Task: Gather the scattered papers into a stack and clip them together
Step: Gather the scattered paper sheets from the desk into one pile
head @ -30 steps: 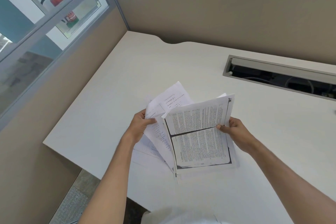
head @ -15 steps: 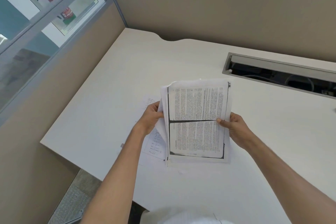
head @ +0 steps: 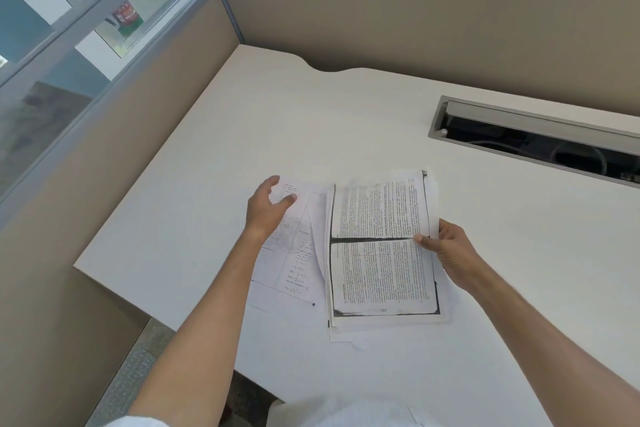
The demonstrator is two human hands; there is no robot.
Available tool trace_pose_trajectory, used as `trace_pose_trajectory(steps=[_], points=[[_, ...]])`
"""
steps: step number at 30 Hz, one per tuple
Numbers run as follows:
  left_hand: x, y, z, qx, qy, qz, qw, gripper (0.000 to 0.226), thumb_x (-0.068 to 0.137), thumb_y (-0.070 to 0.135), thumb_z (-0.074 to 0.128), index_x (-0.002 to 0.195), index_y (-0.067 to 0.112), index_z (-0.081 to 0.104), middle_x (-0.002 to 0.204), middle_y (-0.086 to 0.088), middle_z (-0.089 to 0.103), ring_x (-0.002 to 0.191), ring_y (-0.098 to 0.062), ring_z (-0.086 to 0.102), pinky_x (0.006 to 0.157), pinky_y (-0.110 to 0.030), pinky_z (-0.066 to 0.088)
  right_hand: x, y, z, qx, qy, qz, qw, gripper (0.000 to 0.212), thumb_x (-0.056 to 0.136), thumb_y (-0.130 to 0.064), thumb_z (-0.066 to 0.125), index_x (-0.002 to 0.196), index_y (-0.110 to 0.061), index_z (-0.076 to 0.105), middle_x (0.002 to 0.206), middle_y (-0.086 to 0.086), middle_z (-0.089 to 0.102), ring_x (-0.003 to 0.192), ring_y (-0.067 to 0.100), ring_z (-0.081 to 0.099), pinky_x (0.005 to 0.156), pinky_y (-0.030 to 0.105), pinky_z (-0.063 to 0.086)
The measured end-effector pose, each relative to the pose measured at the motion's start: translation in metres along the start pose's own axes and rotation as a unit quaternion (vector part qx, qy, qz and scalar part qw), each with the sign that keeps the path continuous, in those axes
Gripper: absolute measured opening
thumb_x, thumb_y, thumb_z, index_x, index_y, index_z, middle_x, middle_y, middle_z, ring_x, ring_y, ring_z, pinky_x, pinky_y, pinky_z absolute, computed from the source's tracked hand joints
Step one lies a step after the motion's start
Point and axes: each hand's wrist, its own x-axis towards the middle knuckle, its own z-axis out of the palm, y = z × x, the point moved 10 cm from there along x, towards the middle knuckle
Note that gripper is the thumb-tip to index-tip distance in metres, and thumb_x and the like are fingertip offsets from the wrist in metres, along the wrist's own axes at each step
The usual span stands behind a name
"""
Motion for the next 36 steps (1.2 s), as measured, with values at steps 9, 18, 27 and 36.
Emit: trace_pose_trajectory(steps=[9, 18, 27, 36], points=[[0.046, -0.006, 0.012, 0.295, -0.048, 0.031, 0.954, 0.087, 0.081, 0.041, 0.073, 0.15, 0.015, 0.026, 0.159, -0.001, 0.026, 0.145, -0.025, 0.023, 0.111, -0.047, 0.032, 0.008, 0.017, -0.004, -0.022, 0.007, 0.031, 0.999, 0.026, 0.087, 0.008, 0.062, 0.108, -0.004, 0.068, 0.104, 0.009, 0.077, 0.1, 0.025, 0.073, 0.084, 0.035, 0.057], [0.072, -0.015, 0.019, 0.339, -0.053, -0.003, 0.939, 0.096, 0.072, 0.04, 0.08, 0.149, 0.02, 0.026, 0.15, -0.008, 0.037, 0.138, -0.029, 0.031, 0.104, -0.047, 0.036, 0.013, 0.027, -0.009, -0.033, 0.03, 0.043, 0.998, 0.027, 0.09, 0.01, 0.058, 0.112, -0.004, 0.065, 0.109, 0.01, 0.074, 0.101, 0.023, 0.071, 0.089, 0.034, 0.054], [0.077, -0.02, 0.026, 0.333, -0.071, -0.007, 0.94, 0.062, 0.075, 0.028, 0.08, 0.13, 0.016, 0.054, 0.129, -0.008, 0.053, 0.125, -0.03, 0.045, 0.095, -0.043, 0.044, 0.016, 0.035, -0.013, -0.056, 0.038, 0.052, 0.996, 0.025, 0.091, 0.007, 0.059, 0.106, -0.011, 0.067, 0.108, 0.006, 0.075, 0.099, 0.018, 0.072, 0.091, 0.037, 0.054], [0.042, -0.065, -0.018, 0.028, 0.008, -0.135, 0.99, 0.077, 0.066, 0.022, 0.088, 0.131, 0.018, 0.045, 0.11, -0.004, 0.055, 0.098, -0.024, 0.057, 0.082, -0.032, 0.046, 0.009, 0.03, -0.015, -0.22, 0.024, 0.004, 0.975, 0.031, 0.091, -0.005, 0.061, 0.12, -0.016, 0.064, 0.114, -0.001, 0.073, 0.108, 0.019, 0.068, 0.096, 0.043, 0.053]])
